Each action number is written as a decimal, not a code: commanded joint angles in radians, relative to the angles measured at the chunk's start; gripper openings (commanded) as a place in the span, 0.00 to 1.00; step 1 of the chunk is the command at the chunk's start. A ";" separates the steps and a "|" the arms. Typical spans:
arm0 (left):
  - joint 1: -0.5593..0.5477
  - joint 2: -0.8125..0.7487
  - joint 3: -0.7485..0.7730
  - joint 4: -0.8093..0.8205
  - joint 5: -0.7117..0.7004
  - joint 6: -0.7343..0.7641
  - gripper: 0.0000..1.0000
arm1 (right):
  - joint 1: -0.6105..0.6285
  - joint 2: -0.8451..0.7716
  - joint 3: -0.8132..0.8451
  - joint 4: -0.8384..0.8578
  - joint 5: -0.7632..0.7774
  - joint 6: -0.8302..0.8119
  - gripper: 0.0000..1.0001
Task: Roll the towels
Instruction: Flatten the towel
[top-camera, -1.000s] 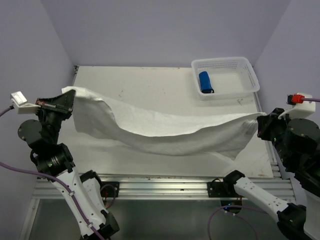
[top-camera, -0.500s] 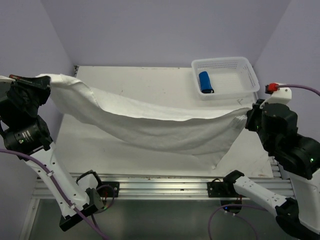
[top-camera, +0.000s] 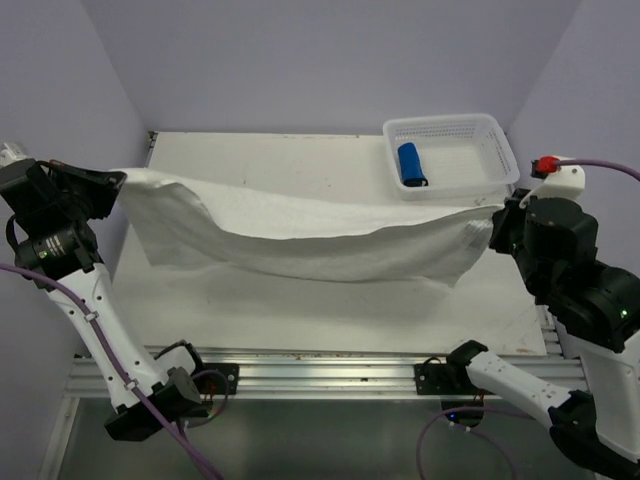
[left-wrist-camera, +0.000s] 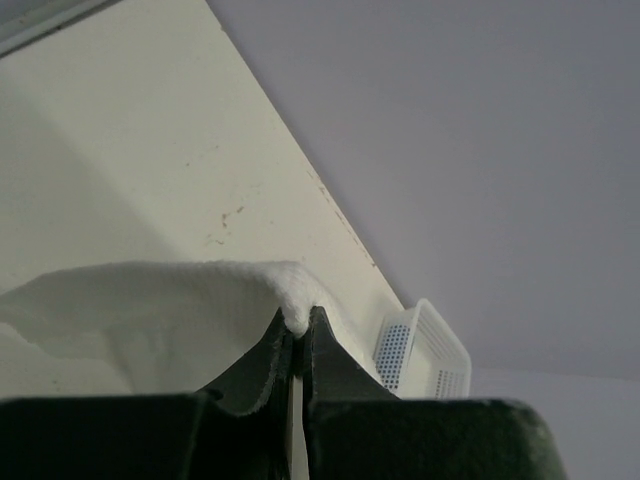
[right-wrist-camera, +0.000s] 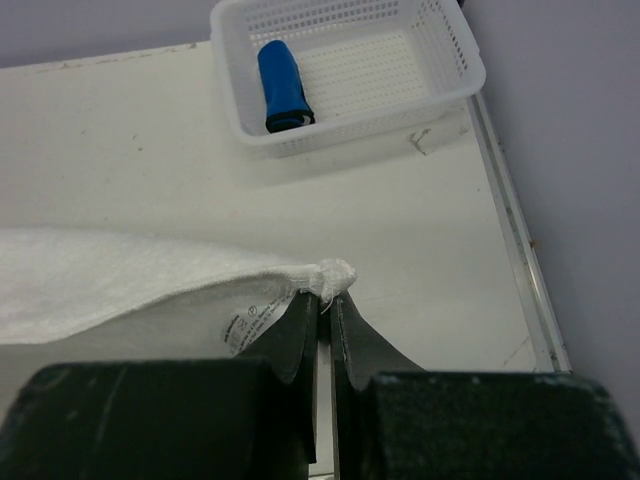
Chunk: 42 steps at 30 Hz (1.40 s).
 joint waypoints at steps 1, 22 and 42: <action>0.003 -0.049 -0.053 0.095 0.139 -0.078 0.05 | -0.003 -0.039 0.043 -0.049 0.027 0.008 0.00; 0.025 -0.148 -0.078 0.129 0.170 -0.269 0.00 | -0.003 -0.048 0.222 -0.210 0.114 0.059 0.00; 0.025 -0.132 -0.244 0.354 -0.152 -0.257 0.00 | 0.003 0.095 -0.038 0.035 0.183 0.088 0.00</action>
